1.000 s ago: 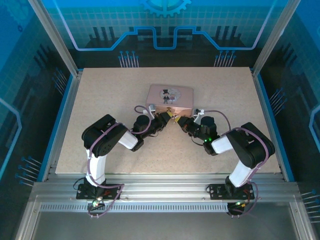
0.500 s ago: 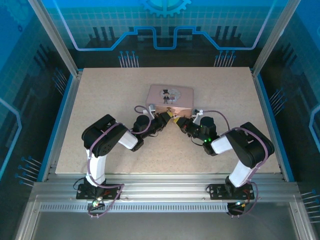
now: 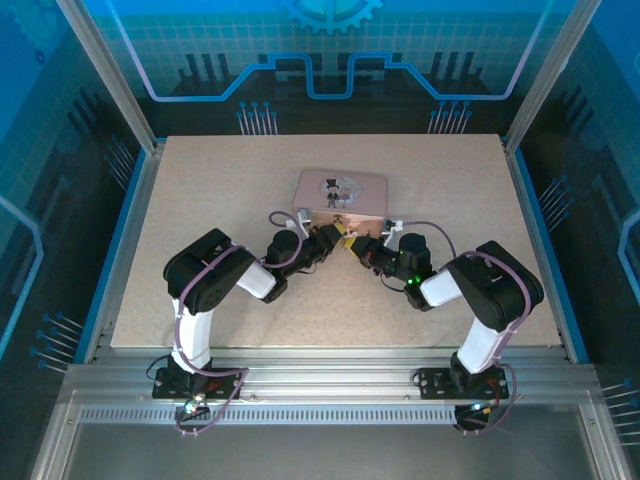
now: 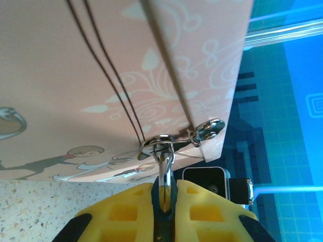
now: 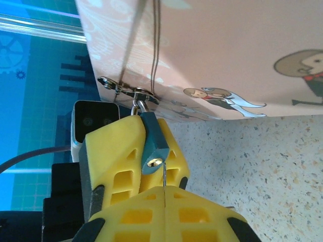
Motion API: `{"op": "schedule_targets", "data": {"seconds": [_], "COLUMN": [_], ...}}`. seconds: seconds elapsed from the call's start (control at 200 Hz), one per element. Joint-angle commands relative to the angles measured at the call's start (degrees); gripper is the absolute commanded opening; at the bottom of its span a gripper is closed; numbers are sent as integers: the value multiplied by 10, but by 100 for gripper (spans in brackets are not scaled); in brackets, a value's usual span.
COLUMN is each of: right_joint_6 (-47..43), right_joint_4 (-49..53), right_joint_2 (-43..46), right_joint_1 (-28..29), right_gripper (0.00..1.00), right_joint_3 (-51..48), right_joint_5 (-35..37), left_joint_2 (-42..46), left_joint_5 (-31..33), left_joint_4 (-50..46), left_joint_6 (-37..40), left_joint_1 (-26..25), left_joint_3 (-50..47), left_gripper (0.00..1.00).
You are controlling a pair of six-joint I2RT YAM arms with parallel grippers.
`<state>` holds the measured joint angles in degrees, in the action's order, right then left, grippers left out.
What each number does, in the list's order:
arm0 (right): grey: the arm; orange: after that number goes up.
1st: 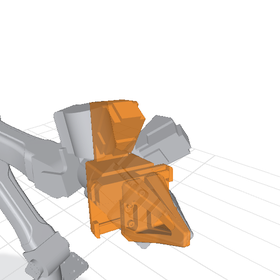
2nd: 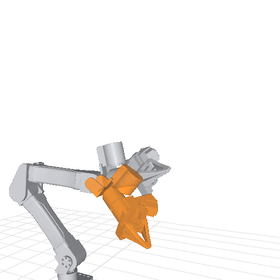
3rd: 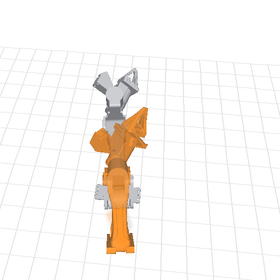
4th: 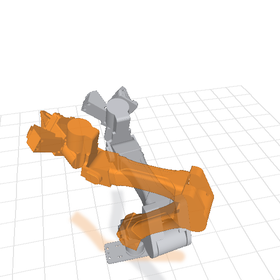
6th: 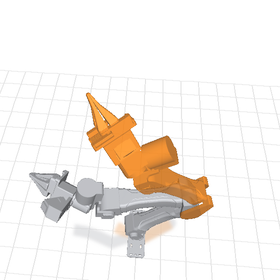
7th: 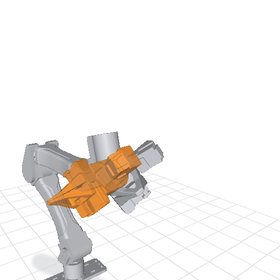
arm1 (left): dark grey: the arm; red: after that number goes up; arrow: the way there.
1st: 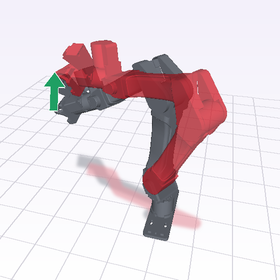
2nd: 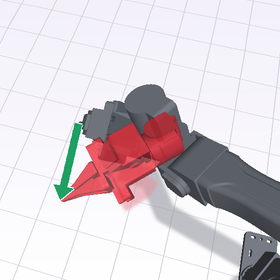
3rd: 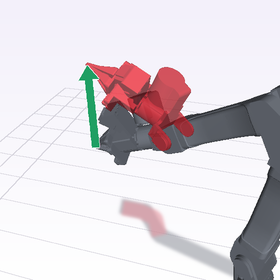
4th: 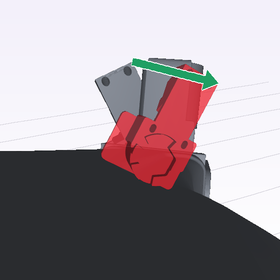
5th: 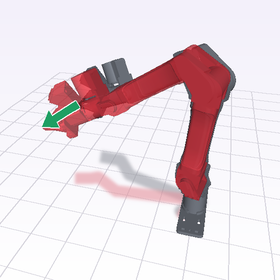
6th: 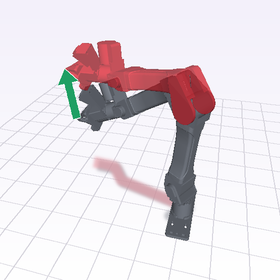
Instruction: Unlock a padlock with a key
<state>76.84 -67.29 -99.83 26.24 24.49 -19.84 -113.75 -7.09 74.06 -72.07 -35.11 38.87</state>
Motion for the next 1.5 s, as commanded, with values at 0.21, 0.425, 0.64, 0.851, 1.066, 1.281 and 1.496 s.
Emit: {"op": "schedule_targets", "data": {"seconds": [0.21, 0.425, 0.64, 0.851, 1.066, 1.281, 1.496], "right_joint_6": [-2, -8, -8, -8, -14, -17, -18], "right_joint_4": [-18, -1, 3, 4, 13, 12, 12], "right_joint_2": [3, 28, 33, 39, 52, 48, 38], "right_joint_1": [-7, -9, -12, -12, -13, -15, -16], "right_gripper": [0, 0, 0, 0, 0, 0, 0], "right_joint_3": [17, 5, 1, -6, -15, -6, 6], "right_joint_5": [-10, -4, -6, -6, -5, -10, -11], "left_joint_2": [1, -2, -5, -4, -2, -2, -1], "left_joint_5": [-26, -24, -27, -24, -26, -29, -32], "left_joint_4": [61, 61, 61, 61, 61, 61, 61], "left_joint_6": [-4, -6, -7, -7, -7, -9, -9], "left_joint_1": [-4, -3, -2, -1, 0, 0, 0], "left_joint_3": [17, 18, 20, 17, 16, 19, 19], "left_gripper": [5, 5, 5, 5, 5, 5, 5]}}
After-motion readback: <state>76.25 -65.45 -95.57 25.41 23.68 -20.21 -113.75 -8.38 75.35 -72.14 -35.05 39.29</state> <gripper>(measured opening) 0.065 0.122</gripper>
